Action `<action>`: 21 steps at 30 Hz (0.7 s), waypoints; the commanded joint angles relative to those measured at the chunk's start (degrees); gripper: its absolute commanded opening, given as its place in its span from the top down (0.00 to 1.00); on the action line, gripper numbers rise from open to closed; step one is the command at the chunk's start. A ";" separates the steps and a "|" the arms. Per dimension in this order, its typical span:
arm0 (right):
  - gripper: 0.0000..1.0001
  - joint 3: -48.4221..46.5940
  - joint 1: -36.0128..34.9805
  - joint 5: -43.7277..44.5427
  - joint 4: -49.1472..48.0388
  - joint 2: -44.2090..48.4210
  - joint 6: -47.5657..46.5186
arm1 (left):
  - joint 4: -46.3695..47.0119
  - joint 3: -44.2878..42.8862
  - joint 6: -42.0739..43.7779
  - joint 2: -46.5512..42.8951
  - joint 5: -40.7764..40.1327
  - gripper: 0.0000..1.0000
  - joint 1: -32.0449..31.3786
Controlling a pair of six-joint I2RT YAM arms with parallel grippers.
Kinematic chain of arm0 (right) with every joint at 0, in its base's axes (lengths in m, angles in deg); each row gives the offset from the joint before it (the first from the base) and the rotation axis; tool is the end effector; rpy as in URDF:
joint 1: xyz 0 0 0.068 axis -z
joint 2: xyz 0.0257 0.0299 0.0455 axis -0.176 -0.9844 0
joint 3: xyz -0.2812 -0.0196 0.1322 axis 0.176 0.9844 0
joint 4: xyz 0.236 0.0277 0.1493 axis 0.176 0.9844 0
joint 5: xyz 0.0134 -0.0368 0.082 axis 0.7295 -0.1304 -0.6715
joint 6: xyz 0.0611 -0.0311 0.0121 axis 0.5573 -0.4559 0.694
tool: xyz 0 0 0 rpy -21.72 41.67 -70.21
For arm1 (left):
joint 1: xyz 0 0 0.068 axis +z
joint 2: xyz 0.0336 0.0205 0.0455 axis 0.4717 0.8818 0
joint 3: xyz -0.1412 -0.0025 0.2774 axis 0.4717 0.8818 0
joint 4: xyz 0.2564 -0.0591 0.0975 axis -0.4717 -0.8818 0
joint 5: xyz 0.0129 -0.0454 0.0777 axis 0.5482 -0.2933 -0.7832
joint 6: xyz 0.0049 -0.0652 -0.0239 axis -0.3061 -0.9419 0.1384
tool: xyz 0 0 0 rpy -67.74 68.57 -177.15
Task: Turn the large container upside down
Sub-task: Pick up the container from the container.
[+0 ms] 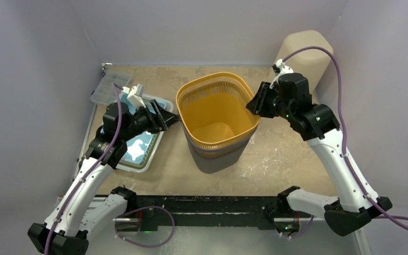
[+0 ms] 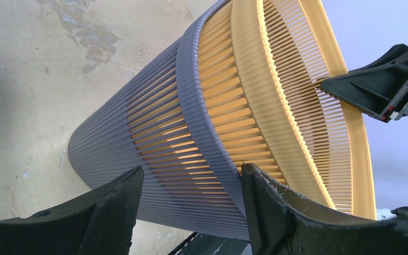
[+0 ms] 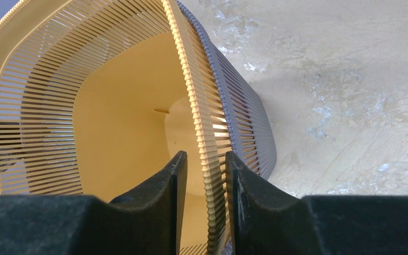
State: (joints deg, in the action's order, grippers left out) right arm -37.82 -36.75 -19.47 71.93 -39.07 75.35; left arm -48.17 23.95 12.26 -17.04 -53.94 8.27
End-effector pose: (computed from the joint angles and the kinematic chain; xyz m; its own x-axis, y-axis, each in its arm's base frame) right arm 0.2148 0.1066 0.4768 -0.5531 0.3092 -0.7737 -0.1680 0.8681 0.4670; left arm 0.1855 -0.0908 0.3727 -0.6645 -0.4562 -0.5919 0.2764 0.5858 -0.7619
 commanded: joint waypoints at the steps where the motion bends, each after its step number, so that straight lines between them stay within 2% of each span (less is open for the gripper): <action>1: 0.62 -4.87 -0.91 -1.58 -0.55 -1.93 -1.34 | -4.61 -0.39 4.06 2.26 -0.48 0.35 -0.07; 3: 0.59 -6.45 -0.93 -0.17 0.43 -3.23 -2.30 | -4.69 -0.42 4.25 2.65 -0.52 0.35 -0.07; 8: 0.60 -9.40 -1.01 1.83 1.32 -6.02 -5.00 | -4.71 -0.86 4.66 3.16 -0.48 0.36 -0.08; 13: 0.76 -9.78 -1.62 2.93 2.26 -8.49 -6.02 | -4.61 -1.00 4.69 3.38 -0.48 0.37 -0.07; 17: 0.96 -10.81 -1.98 5.84 2.79 -8.33 -5.52 | -4.65 -0.91 4.77 3.43 -0.48 0.37 -0.15; 21: 1.00 -10.91 -1.96 4.08 -1.72 -4.13 -3.27 | -4.66 -0.83 4.74 3.47 -0.81 0.37 -0.07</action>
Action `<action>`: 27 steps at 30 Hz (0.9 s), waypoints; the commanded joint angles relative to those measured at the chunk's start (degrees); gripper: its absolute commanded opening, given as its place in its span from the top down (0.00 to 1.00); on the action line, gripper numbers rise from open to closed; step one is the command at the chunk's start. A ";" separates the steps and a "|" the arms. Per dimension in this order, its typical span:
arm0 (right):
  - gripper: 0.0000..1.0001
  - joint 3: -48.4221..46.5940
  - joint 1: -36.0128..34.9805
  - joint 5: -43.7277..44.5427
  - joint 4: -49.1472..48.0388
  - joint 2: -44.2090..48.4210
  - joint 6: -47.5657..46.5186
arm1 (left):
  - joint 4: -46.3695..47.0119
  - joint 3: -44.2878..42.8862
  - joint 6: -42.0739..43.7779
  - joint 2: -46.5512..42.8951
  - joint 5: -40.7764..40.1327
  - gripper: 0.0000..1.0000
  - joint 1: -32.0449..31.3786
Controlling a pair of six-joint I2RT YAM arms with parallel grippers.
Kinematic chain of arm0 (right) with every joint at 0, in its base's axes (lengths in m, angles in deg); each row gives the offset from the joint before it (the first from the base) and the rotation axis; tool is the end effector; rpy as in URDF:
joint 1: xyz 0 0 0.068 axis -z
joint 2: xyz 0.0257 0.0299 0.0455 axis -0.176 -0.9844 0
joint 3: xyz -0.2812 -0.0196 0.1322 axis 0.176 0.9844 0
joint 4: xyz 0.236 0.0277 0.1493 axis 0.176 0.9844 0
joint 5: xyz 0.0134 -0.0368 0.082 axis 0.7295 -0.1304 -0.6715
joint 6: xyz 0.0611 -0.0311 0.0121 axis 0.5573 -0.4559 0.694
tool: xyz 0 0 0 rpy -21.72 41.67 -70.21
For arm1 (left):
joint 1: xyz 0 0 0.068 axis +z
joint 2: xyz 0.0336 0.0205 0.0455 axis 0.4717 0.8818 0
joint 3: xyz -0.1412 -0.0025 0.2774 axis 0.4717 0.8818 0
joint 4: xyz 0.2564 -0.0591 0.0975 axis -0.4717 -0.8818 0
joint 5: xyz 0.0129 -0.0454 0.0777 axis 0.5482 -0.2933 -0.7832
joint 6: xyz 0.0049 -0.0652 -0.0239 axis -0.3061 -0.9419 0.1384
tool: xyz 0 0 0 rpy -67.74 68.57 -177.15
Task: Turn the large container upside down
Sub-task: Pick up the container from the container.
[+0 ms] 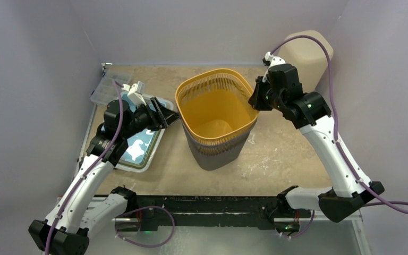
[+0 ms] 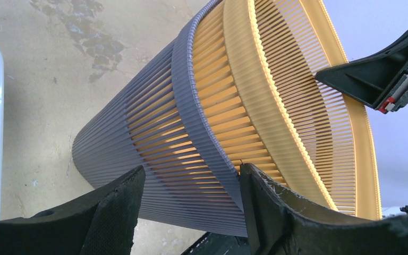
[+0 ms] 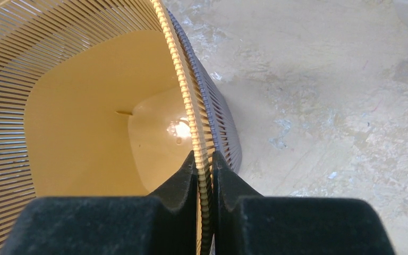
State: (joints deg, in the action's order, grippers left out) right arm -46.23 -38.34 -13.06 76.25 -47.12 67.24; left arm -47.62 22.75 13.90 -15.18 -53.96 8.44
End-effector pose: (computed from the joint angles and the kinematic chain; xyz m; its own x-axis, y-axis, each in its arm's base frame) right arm 0.2450 0.1231 0.4858 -0.5428 0.1577 -0.8249 -0.1660 0.9427 0.2894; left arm 0.1935 -0.0930 0.3758 -0.6559 -0.4410 -0.6126 0.2920 0.6001 -0.7447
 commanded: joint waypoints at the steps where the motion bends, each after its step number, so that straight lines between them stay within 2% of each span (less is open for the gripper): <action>1: 1.00 -1.82 -0.37 -3.15 -8.01 5.45 5.91 | -5.17 0.45 3.04 1.60 -0.94 0.37 -0.25; 4: 1.00 0.87 -0.37 -6.29 -12.15 9.61 11.72 | -5.41 0.46 3.10 1.70 -1.32 0.37 -0.31; 8: 1.00 2.50 -0.36 -5.11 -14.79 13.09 15.64 | -5.73 0.46 3.10 1.45 -1.64 0.36 -0.25; 27: 1.00 4.45 -0.37 -7.31 -19.52 17.41 20.01 | -5.86 0.29 3.35 1.16 -0.94 0.34 -0.25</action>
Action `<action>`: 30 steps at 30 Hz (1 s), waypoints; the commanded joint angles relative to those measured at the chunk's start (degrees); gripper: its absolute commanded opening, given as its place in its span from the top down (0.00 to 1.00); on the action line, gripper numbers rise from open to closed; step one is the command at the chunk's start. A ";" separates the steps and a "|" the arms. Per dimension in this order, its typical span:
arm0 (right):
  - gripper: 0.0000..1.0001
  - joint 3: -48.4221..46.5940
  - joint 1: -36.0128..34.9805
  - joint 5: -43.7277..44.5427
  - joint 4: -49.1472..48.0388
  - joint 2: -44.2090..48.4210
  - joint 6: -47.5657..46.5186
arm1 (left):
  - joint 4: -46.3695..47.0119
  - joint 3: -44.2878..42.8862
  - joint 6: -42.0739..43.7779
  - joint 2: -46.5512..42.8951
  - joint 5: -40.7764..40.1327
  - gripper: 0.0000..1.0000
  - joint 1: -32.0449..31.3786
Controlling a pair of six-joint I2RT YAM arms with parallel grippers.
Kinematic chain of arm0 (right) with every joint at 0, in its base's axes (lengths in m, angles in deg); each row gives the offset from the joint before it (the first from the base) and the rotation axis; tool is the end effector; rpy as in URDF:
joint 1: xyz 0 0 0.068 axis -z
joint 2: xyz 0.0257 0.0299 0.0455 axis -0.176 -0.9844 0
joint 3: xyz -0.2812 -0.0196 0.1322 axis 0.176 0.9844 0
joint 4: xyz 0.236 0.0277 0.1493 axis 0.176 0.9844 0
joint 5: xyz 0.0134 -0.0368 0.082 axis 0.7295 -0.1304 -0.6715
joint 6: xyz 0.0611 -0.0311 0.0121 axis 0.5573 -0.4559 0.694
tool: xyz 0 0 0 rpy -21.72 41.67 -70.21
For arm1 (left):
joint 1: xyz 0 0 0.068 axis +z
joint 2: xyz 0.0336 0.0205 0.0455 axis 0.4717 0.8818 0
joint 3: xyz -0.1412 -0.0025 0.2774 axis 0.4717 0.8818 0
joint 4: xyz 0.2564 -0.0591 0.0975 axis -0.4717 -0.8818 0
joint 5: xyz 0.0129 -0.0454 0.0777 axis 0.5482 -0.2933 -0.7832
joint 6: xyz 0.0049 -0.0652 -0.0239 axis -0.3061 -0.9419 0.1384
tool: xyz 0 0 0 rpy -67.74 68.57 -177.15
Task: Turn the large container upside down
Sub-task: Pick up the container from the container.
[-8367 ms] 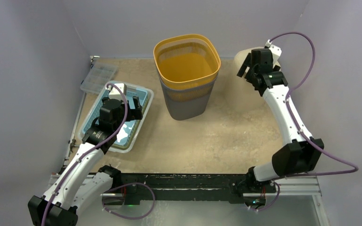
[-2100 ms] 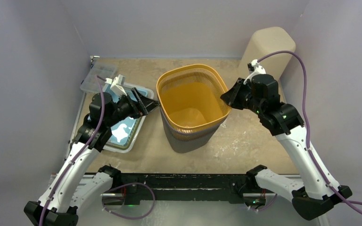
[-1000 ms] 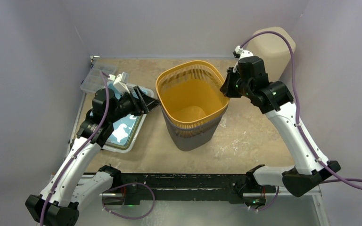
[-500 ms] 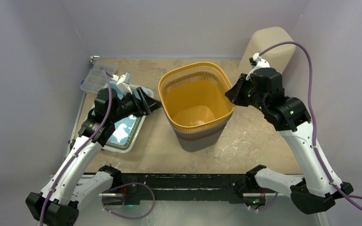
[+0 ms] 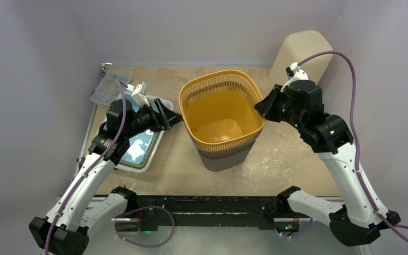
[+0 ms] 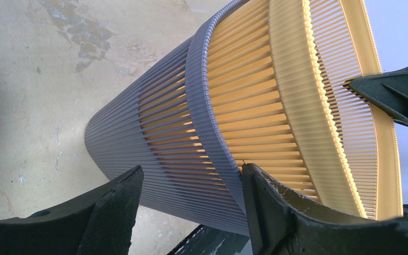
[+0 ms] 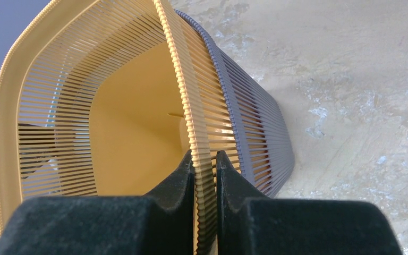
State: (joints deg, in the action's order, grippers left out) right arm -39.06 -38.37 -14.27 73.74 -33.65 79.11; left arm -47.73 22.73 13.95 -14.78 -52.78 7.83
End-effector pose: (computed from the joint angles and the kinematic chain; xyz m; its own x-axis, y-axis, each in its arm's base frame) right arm 0.1791 0.0893 0.4994 -0.4719 0.3999 -0.7858 -0.1314 0.8494 0.5111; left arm 0.1934 -0.0965 0.3744 -0.6749 -0.4219 -0.6054 0.3031 0.5894 -0.7488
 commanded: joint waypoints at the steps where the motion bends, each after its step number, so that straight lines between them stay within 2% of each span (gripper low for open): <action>1: 1.00 -3.02 -0.39 -6.09 -17.05 3.95 8.15 | -5.67 0.24 3.25 0.74 -2.12 0.34 0.32; 16: 1.00 -4.94 -0.34 -8.30 -20.16 6.06 9.46 | -6.11 -1.94 2.58 0.02 -2.42 0.25 0.32; 30: 1.00 -8.00 -0.34 -9.56 -22.77 9.23 7.67 | -6.99 -2.87 2.74 -0.10 -3.94 0.22 0.36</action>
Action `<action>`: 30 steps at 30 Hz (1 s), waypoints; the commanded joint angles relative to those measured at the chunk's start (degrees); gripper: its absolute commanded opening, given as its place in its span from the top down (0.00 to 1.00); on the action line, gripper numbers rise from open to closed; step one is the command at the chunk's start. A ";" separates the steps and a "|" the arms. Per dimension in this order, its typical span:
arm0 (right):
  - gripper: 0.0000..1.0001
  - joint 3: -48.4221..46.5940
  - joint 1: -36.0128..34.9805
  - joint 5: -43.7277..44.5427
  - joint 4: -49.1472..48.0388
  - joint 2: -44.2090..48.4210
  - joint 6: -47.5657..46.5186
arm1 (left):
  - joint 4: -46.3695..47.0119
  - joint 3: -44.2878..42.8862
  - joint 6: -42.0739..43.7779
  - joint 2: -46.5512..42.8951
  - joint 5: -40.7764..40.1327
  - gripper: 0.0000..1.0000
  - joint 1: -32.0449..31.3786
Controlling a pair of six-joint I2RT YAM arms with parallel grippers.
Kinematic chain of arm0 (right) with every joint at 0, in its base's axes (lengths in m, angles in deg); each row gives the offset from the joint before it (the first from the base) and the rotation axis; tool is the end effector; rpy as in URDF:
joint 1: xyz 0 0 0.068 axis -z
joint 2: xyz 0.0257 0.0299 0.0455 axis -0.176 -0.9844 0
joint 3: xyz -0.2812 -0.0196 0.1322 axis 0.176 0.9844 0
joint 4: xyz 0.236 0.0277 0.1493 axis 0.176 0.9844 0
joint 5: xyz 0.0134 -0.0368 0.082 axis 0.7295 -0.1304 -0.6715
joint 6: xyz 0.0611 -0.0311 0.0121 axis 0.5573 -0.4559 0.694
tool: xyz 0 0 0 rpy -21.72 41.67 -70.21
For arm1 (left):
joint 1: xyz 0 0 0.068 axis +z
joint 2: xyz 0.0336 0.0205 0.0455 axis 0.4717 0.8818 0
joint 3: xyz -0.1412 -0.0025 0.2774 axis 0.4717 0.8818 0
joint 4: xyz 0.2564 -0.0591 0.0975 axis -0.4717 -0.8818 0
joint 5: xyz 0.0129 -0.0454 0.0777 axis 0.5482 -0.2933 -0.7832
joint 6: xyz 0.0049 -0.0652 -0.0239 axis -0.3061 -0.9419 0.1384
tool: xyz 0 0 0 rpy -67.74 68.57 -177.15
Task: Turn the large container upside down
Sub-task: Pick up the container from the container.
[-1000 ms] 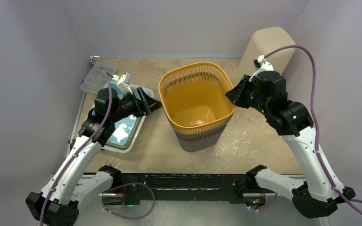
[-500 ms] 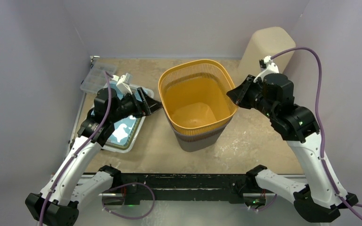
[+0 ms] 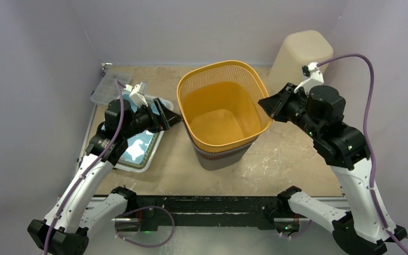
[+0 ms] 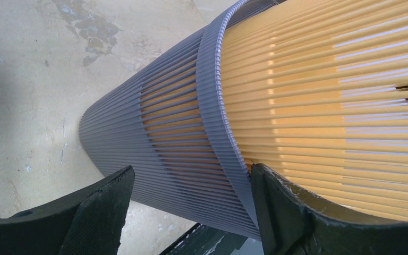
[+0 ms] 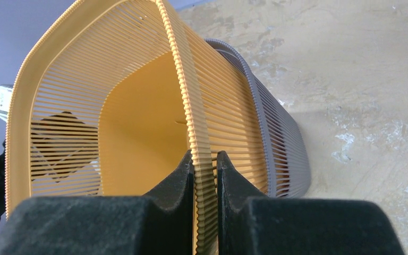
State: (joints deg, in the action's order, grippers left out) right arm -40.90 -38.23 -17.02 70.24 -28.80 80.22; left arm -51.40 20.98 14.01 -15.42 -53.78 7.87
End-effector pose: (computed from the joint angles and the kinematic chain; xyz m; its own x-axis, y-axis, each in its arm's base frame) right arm 0.1459 0.0741 0.5313 -0.3750 0.4726 -0.7975 -0.2413 0.7809 0.5762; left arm 0.1882 -0.0934 0.3805 -0.6788 -0.4253 -0.5986 0.2792 0.6045 -0.7461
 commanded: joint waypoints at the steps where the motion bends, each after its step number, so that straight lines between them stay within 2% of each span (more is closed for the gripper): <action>1: 1.00 -6.26 -0.47 -6.95 -19.56 4.77 6.40 | -3.53 -1.12 2.72 0.56 -3.18 0.22 0.30; 22: 1.00 -5.33 -0.53 -11.30 -24.51 19.89 -1.75 | -4.94 -1.25 2.34 3.66 -7.62 0.22 0.32; 30: 1.00 -7.15 -0.67 -11.45 -20.20 20.96 -5.55 | -2.71 -4.10 2.33 6.63 -7.53 0.24 0.32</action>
State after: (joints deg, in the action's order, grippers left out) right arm -46.17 -38.58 -27.79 57.09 -7.45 74.95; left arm -50.46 18.99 13.77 -11.33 -59.01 8.20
